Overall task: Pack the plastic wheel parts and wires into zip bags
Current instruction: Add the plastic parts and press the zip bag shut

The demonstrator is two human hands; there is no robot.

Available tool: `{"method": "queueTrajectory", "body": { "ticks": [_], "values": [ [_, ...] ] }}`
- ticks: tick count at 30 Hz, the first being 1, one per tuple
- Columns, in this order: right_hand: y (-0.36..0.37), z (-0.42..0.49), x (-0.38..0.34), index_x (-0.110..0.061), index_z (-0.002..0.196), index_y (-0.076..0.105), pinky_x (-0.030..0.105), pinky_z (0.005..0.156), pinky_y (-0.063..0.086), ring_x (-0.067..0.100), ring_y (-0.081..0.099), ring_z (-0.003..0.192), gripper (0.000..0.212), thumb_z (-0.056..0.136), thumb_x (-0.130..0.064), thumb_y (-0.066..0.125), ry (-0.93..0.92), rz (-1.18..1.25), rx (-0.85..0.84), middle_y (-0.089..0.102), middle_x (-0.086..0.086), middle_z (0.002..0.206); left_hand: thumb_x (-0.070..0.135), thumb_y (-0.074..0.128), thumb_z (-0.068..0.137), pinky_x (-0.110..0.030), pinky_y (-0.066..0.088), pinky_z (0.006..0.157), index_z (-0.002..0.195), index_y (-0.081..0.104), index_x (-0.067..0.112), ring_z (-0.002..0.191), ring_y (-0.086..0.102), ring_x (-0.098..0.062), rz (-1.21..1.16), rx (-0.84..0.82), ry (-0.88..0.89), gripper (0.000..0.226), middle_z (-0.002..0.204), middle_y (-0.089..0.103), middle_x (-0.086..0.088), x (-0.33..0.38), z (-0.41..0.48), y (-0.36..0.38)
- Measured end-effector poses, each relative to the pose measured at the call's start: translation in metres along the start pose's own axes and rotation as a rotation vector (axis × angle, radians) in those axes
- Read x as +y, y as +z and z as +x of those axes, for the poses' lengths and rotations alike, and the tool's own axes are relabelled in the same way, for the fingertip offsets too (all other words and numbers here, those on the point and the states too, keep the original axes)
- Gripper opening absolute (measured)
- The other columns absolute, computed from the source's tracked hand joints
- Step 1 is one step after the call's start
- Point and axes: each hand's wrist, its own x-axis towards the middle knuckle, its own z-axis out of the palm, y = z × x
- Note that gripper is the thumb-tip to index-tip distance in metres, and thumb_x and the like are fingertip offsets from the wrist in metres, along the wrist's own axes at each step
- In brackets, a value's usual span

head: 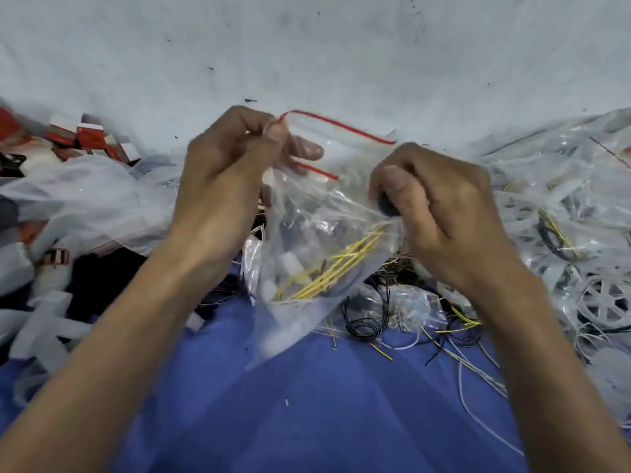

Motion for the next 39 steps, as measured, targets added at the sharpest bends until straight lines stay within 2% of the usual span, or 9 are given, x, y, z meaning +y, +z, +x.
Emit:
{"method": "queueTrajectory", "body": {
  "ticks": [8,11,15,19,22,25,28,33,39],
  "values": [
    [0.004,0.003,0.018,-0.014,0.062,0.050,0.028,0.062,0.033,0.022,0.051,0.061,0.040,0.096,-0.035,0.048,0.301,0.041,-0.032,0.054,-0.003,0.055,0.016,0.057,0.093,-0.027,0.046,0.083,0.097,0.054,0.019,0.096,0.056,-0.008,0.244,-0.002,-0.025,0.006,0.108,0.062,0.002,-0.021,0.014,0.027],
    [0.005,0.003,0.023,-0.017,0.056,0.051,0.024,0.057,0.033,0.011,0.047,0.050,0.045,0.095,-0.036,0.047,0.383,0.090,-0.039,0.050,-0.005,0.046,0.049,0.046,0.090,-0.022,0.039,0.093,0.113,0.058,0.030,0.115,0.046,-0.001,0.450,-0.350,0.121,0.032,0.119,0.057,0.015,-0.026,0.005,0.031],
    [0.002,0.002,0.030,-0.010,0.058,0.051,0.026,0.061,0.033,0.013,0.046,0.050,0.053,0.099,-0.040,0.039,0.434,0.098,-0.015,0.049,0.001,0.048,0.061,0.050,0.083,-0.025,0.040,0.073,0.089,0.064,0.030,0.077,0.058,0.004,0.432,-0.691,-0.144,0.034,0.080,0.066,0.012,-0.027,0.002,0.031],
    [-0.011,-0.002,0.042,-0.005,0.062,0.045,0.026,0.057,0.039,0.010,0.045,0.049,0.058,0.096,-0.051,0.034,0.503,0.308,-0.068,0.048,0.002,0.053,0.024,0.059,0.092,-0.023,0.035,0.066,0.081,0.058,0.004,0.066,0.044,-0.015,0.316,-0.766,-0.084,0.023,0.072,0.052,-0.011,-0.033,-0.003,0.029],
    [-0.012,-0.009,0.051,0.005,0.074,0.049,0.013,0.060,0.039,0.006,0.045,0.058,0.065,0.091,-0.056,0.031,0.509,0.406,-0.253,0.048,-0.004,0.061,0.013,0.052,0.089,-0.007,0.035,0.064,0.078,0.054,0.004,0.066,0.045,0.003,0.127,-0.774,-0.096,0.014,0.071,0.052,0.012,-0.037,-0.004,0.019],
    [-0.004,-0.017,0.058,0.016,0.079,0.046,0.010,0.055,0.034,0.008,0.040,0.058,0.070,0.086,-0.052,0.030,0.509,0.362,-0.370,0.042,0.008,0.066,0.017,0.055,0.088,-0.014,0.037,0.067,0.078,0.056,0.005,0.072,0.050,-0.005,0.087,-0.786,-0.116,0.015,0.074,0.056,0.003,-0.045,-0.001,0.007],
    [0.000,-0.016,0.058,0.007,0.073,0.051,0.007,0.051,0.032,0.003,0.040,0.053,0.062,0.091,-0.048,0.031,0.478,0.333,-0.256,0.044,0.002,0.061,0.032,0.061,0.073,-0.036,0.031,0.069,0.066,0.063,0.023,0.072,0.044,-0.028,0.037,-0.709,-0.236,0.012,0.072,0.054,-0.013,-0.052,0.006,-0.005],
    [-0.005,-0.010,0.056,-0.012,0.067,0.055,0.011,0.042,0.033,0.003,0.039,0.044,0.046,0.093,-0.047,0.040,0.502,0.548,-0.067,0.043,-0.008,0.053,0.037,0.056,0.082,-0.031,0.036,0.078,0.067,0.062,0.021,0.078,0.055,-0.011,0.091,-0.599,-0.205,0.022,0.075,0.062,0.008,-0.055,0.011,-0.019],
    [-0.007,-0.009,0.046,-0.018,0.082,0.073,0.009,0.064,0.043,0.003,0.055,0.066,0.038,0.083,-0.049,0.051,0.446,0.559,-0.483,0.064,0.004,0.071,0.024,0.044,0.091,-0.020,0.042,0.074,0.081,0.055,0.003,0.080,0.054,-0.015,0.180,-0.631,-0.048,0.026,0.084,0.059,-0.019,-0.035,0.009,-0.017]
  ]
}}
